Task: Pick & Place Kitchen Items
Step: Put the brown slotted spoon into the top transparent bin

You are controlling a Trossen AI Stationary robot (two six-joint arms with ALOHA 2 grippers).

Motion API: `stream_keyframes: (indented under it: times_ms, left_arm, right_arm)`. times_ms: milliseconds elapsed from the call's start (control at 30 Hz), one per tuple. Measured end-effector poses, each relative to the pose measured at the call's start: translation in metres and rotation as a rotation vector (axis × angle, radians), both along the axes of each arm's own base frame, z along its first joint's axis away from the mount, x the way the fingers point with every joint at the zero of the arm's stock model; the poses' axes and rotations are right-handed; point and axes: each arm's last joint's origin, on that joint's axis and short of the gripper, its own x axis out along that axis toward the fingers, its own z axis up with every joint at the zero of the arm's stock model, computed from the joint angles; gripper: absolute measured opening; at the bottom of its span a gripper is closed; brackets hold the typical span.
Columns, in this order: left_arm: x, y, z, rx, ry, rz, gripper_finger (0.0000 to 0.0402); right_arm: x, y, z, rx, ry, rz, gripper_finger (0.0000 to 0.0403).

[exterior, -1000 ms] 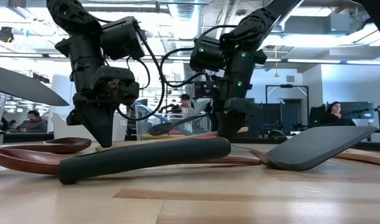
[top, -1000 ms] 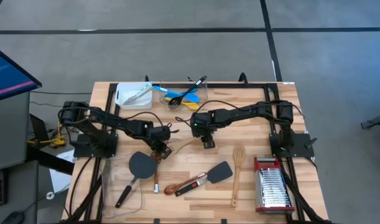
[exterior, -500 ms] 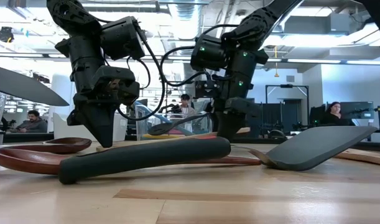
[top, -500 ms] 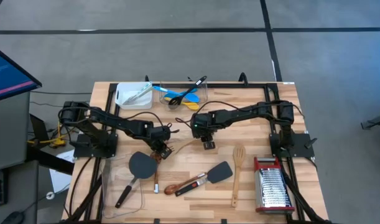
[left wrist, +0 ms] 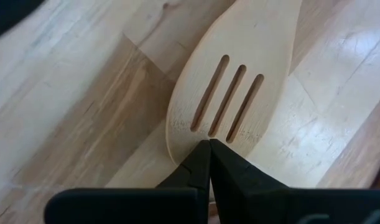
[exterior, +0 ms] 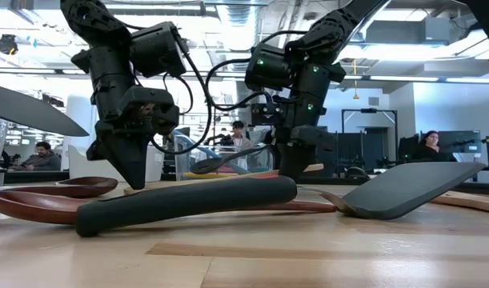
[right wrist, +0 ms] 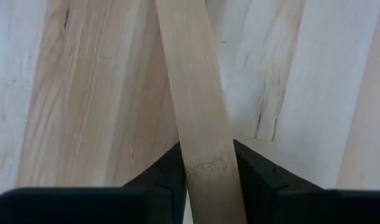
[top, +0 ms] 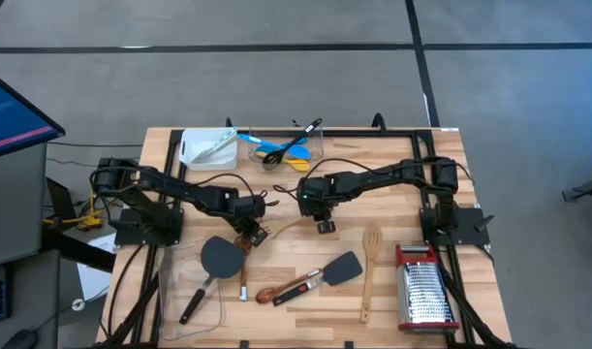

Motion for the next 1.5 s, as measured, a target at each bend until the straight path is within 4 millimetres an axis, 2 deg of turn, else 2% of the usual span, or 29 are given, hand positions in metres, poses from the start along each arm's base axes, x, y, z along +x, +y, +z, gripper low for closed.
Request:
stream_keyframes:
  times_ms: [367,533,900,1233,1500]
  left_arm:
    - [-0.001,0.000,0.006,0.013,-0.032,-0.018,0.0002]
    - [-0.002,0.000,0.017,0.007,-0.087,-0.026,0.0002]
    - [-0.014,0.001,0.070,0.077,-0.332,-0.067,0.0002]
    - [-0.043,0.004,0.122,0.291,-0.578,-0.112,0.0002]
    - [-0.058,0.006,0.141,0.411,-0.667,-0.130,0.0002]
  right_arm:
    - [0.000,0.000,0.000,-0.002,0.001,0.006,0.0086]
    - [0.000,0.000,0.000,0.004,-0.001,-0.010,0.0082]
    - [0.000,0.000,0.000,0.002,-0.001,-0.005,0.0077]
    - [0.000,0.000,0.000,0.001,0.000,-0.003,0.0076]
    - [0.000,0.000,0.000,0.001,0.001,0.000,0.0076]
